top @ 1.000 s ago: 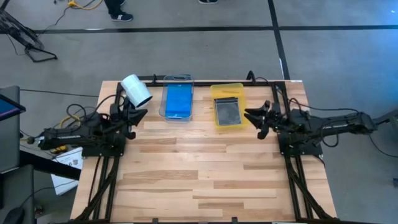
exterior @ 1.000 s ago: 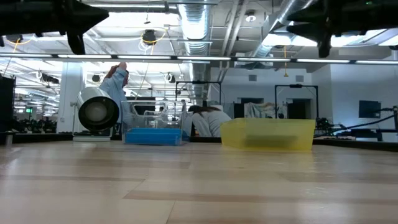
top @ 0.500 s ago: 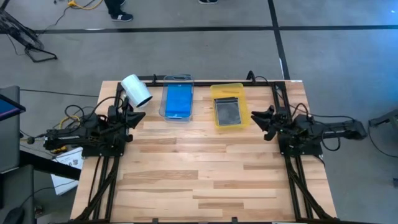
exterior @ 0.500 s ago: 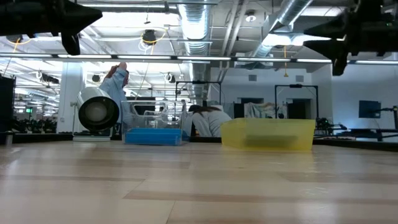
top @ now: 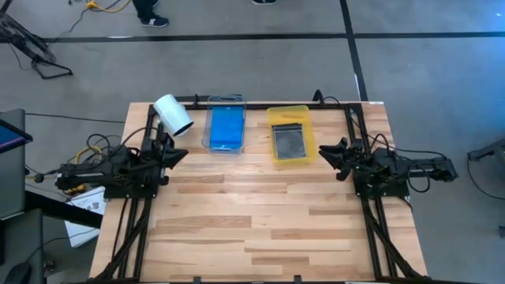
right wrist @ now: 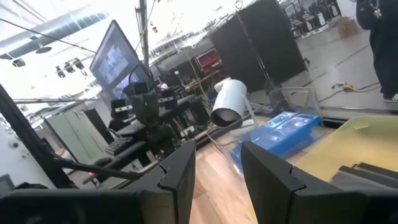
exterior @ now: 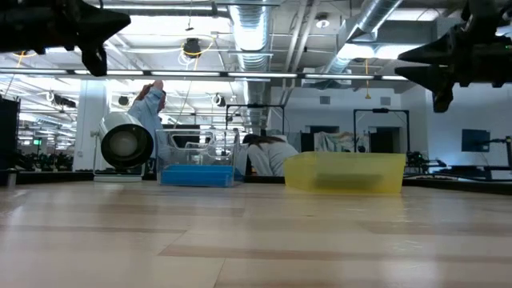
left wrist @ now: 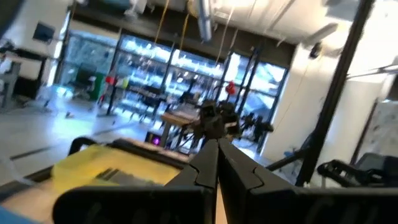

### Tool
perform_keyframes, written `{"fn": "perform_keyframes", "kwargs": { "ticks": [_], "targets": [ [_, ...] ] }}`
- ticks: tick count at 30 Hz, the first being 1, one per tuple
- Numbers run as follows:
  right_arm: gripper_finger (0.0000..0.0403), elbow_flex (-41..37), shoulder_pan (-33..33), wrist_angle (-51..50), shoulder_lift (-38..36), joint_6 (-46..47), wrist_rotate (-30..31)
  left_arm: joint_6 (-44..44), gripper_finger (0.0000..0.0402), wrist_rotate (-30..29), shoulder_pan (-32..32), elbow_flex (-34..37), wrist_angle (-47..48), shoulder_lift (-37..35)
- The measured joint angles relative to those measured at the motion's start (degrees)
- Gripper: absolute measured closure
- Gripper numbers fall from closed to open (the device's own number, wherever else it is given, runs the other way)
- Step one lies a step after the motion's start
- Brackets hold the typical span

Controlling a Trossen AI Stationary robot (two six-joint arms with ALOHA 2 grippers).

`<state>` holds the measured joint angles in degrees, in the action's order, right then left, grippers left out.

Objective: Pick & place jewel cases by type
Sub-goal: Return to Home Position

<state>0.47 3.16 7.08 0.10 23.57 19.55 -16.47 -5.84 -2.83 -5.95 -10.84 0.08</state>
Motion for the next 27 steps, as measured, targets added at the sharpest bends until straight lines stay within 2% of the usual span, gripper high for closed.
{"fn": "perform_keyframes", "kwargs": {
  "ticks": [3,6,11,15,22,27],
  "targets": [
    [0.0281,0.0,0.2,-0.2,0.0,0.3,0.0,-0.5,0.0401,1.1,0.9,5.5,-7.4,0.1],
    [0.0281,0.0,0.2,-0.2,0.0,0.7,-0.3,-2.0,0.0401,-3.0,2.5,5.3,-4.3,0.5],
    [0.0281,0.0,0.2,-0.2,0.0,1.5,-0.1,2.2,0.0401,-6.2,4.9,5.3,-7.6,0.0],
    [0.0281,0.0,0.2,-3.0,0.0,1.5,-0.1,1.2,0.0401,-7.0,5.2,5.4,-2.8,0.1],
    [0.0281,0.0,0.6,-3.8,0.0,0.0,-1.7,-1.3,0.0401,-4.7,5.2,5.4,7.3,0.2],
    [0.0281,1.7,0.5,-9.1,0.0,0.6,-2.3,-1.1,0.0401,-1.1,5.1,5.4,7.8,0.9]
  ]
}}
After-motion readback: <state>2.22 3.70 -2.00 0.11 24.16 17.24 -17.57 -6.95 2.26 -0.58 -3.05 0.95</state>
